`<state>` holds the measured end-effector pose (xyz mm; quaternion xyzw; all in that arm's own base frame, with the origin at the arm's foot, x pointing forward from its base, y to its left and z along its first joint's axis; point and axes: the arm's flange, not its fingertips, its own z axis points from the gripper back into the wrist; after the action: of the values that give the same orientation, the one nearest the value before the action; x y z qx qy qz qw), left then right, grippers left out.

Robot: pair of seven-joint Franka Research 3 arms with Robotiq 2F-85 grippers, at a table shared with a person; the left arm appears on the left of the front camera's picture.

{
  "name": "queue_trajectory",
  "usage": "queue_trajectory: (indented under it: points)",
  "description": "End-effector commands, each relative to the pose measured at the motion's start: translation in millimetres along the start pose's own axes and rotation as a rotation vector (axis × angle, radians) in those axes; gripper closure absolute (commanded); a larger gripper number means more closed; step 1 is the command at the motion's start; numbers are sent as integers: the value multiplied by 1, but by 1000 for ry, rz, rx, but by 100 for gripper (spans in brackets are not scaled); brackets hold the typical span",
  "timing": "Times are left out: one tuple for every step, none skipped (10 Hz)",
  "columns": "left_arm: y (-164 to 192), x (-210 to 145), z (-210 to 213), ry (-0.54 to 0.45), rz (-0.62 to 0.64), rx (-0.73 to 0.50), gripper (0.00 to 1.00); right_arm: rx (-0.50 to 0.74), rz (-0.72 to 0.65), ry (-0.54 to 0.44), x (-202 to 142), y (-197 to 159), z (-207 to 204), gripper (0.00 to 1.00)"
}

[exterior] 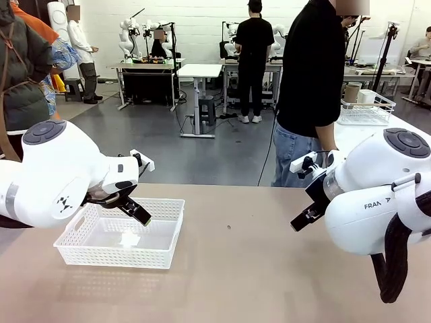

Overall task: Clean and organize the cups into the basket.
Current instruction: Pick up the Organizing basket and move it to the center of the table, then pick up the Reusable plastic cup from the right side of the table and place it inside the Organizing basket.

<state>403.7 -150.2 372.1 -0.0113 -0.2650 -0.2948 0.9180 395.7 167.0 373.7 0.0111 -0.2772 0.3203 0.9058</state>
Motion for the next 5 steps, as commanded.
queue_trajectory:
  points:
    - [0, 0, 0, 0, 0, 0, 0, 0, 0, 0, 0, 0, 0, 0]
    - [0, 0, 0, 0, 0, 0, 0, 0, 0, 0, 0, 0, 0, 0]
    - [0, 0, 0, 0, 0, 0, 0, 0, 0, 0, 0, 0, 0, 0]
    - [0, 0, 0, 0, 0, 0, 0, 0, 0, 0, 0, 0, 0, 0]
    - [0, 0, 0, 0, 0, 0, 0, 31, 23, 15, -2, 2, -5, 0]
